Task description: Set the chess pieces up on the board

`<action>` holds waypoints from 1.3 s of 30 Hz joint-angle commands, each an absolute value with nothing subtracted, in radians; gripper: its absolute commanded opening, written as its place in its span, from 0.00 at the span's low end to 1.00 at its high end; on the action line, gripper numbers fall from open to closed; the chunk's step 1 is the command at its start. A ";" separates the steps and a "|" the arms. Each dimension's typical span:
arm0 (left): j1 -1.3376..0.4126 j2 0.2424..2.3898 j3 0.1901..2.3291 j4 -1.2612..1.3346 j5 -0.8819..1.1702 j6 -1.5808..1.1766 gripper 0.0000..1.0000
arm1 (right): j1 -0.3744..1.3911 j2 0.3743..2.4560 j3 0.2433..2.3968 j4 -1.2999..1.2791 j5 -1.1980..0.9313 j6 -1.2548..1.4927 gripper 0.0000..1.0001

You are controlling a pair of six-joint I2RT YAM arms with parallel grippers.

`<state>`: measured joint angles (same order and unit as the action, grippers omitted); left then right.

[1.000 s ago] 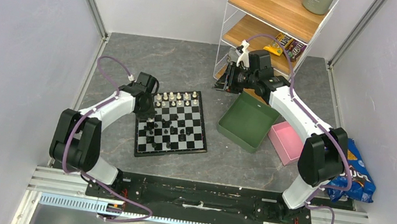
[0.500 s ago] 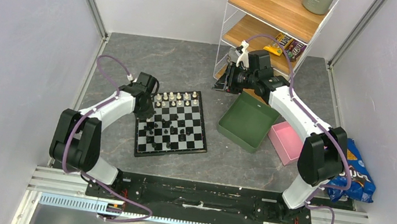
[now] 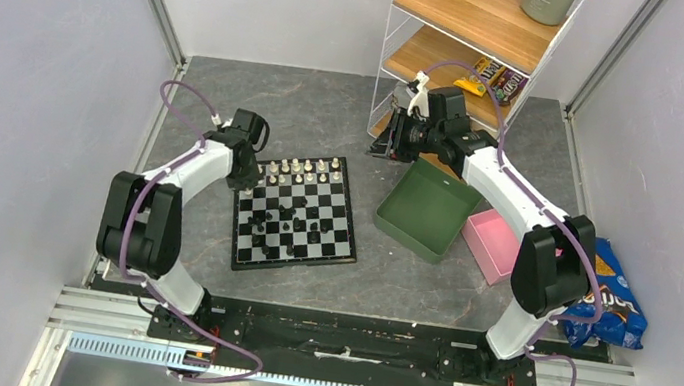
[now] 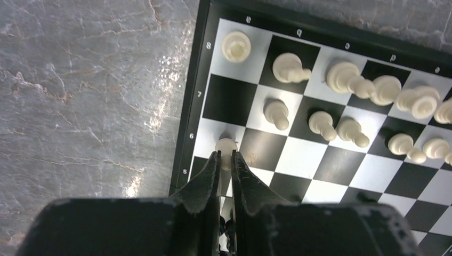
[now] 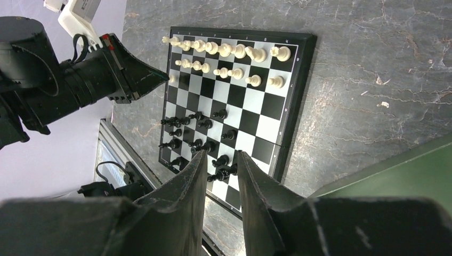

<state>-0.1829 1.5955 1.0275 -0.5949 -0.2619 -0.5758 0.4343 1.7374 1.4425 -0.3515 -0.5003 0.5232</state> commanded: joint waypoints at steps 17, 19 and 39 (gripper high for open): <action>-0.126 1.681 1.093 -0.526 -0.278 -0.538 0.09 | 0.425 1.759 1.504 -0.333 -0.527 0.509 0.35; -0.123 1.689 1.102 -0.528 -0.278 -0.535 0.09 | 0.424 1.760 1.506 -0.333 -0.530 0.507 0.35; -0.120 1.715 1.097 -0.512 -0.268 -0.541 0.16 | 0.419 1.767 1.511 -0.332 -0.537 0.506 0.35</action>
